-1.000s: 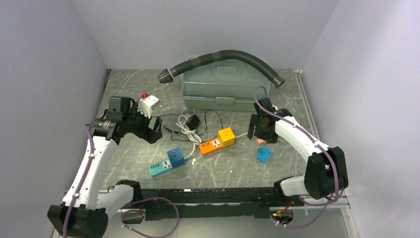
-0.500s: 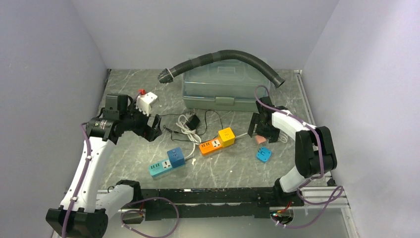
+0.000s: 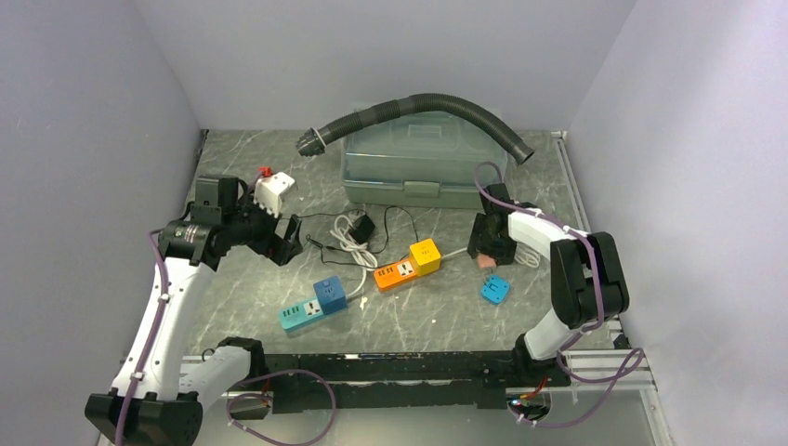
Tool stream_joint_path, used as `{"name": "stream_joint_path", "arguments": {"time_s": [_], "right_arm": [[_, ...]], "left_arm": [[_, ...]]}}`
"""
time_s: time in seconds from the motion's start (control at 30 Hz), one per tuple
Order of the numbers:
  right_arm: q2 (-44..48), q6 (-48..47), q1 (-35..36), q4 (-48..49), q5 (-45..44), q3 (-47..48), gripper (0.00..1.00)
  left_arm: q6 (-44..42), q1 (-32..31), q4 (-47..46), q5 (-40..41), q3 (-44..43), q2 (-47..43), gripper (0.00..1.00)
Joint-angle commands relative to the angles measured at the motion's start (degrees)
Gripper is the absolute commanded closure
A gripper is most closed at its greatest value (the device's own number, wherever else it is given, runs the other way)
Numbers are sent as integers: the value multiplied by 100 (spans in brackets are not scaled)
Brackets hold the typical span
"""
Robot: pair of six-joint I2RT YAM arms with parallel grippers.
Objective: Insert the plug
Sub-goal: Pick up the plug from the center of the board.
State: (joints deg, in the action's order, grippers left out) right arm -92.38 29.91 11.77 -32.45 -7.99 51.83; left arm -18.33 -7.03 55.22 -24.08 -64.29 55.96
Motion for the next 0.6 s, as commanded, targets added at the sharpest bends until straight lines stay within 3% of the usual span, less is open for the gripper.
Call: {"name": "stream_joint_path", "arguments": {"time_s": [0.0,0.1,0.4,0.57], "right_arm": [[178,-44,-17,246,86,-222,38],[332,-49,-9,281,135,-340,52],[1497,166,262,-136,318,101,57],[2481,612,972,-460,70,581,57]], "left_arm": [[-87,26,9,-62,-364,-54,1],[-78,26,35,-75,-456,-18,1],[-69,26,7,-244,-604,15,1],[0,26,-217,-384,-558,-143,1]]}}
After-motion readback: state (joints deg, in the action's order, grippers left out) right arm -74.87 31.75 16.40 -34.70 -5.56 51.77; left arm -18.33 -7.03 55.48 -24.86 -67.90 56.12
